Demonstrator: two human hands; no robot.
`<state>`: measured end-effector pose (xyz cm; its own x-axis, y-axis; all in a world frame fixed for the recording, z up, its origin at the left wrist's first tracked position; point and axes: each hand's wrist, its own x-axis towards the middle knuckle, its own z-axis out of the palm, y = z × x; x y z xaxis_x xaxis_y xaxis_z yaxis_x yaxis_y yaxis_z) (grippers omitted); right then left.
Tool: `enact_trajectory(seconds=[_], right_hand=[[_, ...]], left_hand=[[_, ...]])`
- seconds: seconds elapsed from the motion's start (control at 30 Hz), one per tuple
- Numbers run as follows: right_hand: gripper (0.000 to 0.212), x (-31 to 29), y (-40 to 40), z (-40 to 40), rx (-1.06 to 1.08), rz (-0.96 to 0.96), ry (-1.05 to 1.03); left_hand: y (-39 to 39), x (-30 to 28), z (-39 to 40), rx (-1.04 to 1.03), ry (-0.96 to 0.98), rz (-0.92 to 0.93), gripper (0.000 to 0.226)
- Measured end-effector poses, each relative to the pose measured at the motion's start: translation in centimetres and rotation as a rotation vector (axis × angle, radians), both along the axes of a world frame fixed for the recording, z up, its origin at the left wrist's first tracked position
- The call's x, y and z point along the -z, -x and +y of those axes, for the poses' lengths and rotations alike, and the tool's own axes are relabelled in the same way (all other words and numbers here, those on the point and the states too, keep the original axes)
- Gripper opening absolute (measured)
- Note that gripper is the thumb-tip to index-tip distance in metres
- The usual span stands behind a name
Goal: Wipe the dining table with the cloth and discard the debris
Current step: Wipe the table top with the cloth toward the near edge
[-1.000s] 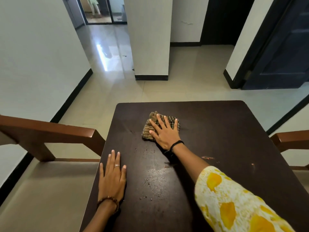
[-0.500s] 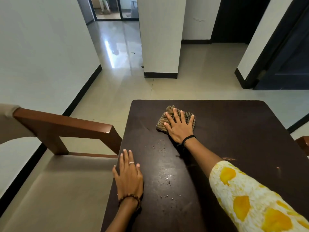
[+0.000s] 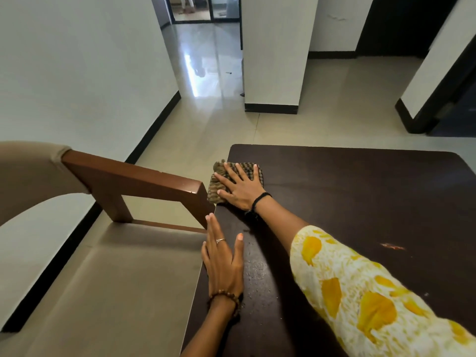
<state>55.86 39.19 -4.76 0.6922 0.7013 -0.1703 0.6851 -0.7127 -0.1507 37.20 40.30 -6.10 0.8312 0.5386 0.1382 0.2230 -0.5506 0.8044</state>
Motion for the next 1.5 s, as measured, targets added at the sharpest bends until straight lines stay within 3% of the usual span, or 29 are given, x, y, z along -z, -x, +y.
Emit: enact_trajectory(seconds=[0.13,0.33,0.4,0.5,0.7,1.0,1.2,1.33,1.5], right_hand=[[0.057,-0.4,0.6,-1.5,-0.196,-0.007,0.027],[0.055,-0.8,-0.5,-4.5,-0.415,0.001,0.049],[0.054,-0.9,-0.6,-6.1,-0.42,0.018,0.04],[0.054,-0.9,-0.7,-8.5,-0.404,-0.003,0.045],[0.054,-0.6,-1.7,-16.1,-0.346,-0.039,0.037],[0.054,-0.6,-2.8,-29.6,-0.191,-0.059,0.025],[0.063,-0.5,-3.8,-38.1,-0.043,-0.079,0.024],[0.074,-0.2,-4.2,-42.3,0.038,-0.098,0.001],[0.071,-0.2,-3.6,-46.3,0.127,-0.098,-0.019]], left_hand=[[-0.1,0.0,-0.1,-0.003,-0.09,0.014,0.081],[-0.1,0.3,-0.3,0.044,-0.286,0.182,0.091],[-0.1,-0.2,-0.5,0.1,-0.234,0.176,0.085],[0.4,-0.7,-0.7,0.173,-0.076,0.11,0.067],[0.9,-0.7,-3.8,0.338,-0.144,0.058,0.063],[-1.2,-1.2,-17.8,0.657,-0.53,0.214,0.073],[-2.0,0.3,-20.3,0.645,-0.761,0.266,0.072],[-1.9,0.4,-20.3,0.635,-0.794,0.267,0.071],[-1.8,0.6,-20.3,0.639,-0.764,0.3,0.071]])
